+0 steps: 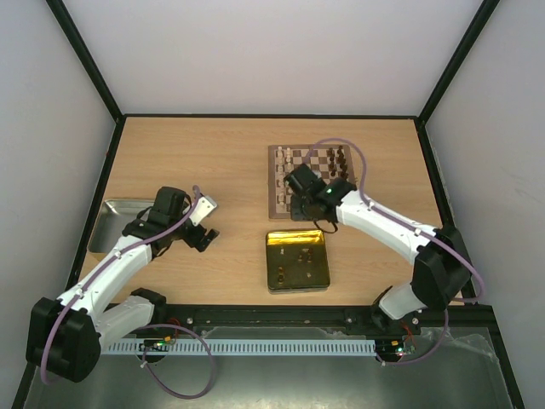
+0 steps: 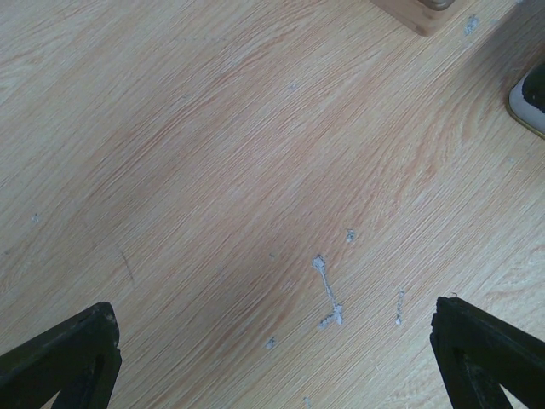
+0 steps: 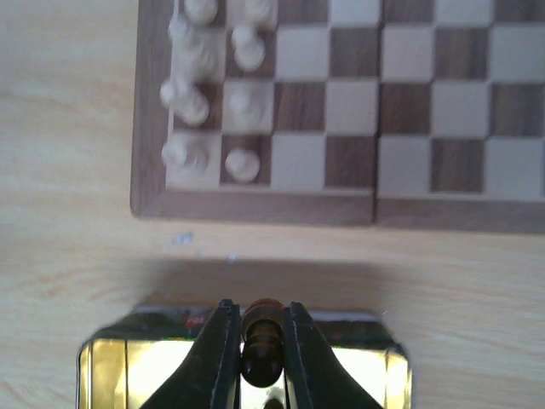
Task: Set up the chess pieces on the board
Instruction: Pick up the chess piece from the storage box, then place the chess piece on the chessboard.
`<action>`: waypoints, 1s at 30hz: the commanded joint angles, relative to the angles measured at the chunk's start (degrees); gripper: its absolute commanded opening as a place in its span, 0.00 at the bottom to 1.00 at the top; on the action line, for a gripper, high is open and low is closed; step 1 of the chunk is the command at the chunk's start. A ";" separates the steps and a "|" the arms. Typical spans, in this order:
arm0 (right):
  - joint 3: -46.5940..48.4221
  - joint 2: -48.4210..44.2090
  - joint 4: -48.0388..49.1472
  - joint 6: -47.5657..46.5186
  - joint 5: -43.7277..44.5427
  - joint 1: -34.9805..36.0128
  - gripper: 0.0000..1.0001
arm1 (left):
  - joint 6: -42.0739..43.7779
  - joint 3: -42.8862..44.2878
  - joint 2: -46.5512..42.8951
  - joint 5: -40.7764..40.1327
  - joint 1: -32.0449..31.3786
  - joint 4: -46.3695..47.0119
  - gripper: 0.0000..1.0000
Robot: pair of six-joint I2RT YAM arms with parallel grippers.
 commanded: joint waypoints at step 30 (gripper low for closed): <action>18.64 23.54 3.38 -2.05 -3.30 -25.45 0.10 | 0.11 -0.88 -1.67 1.06 -0.51 0.25 0.99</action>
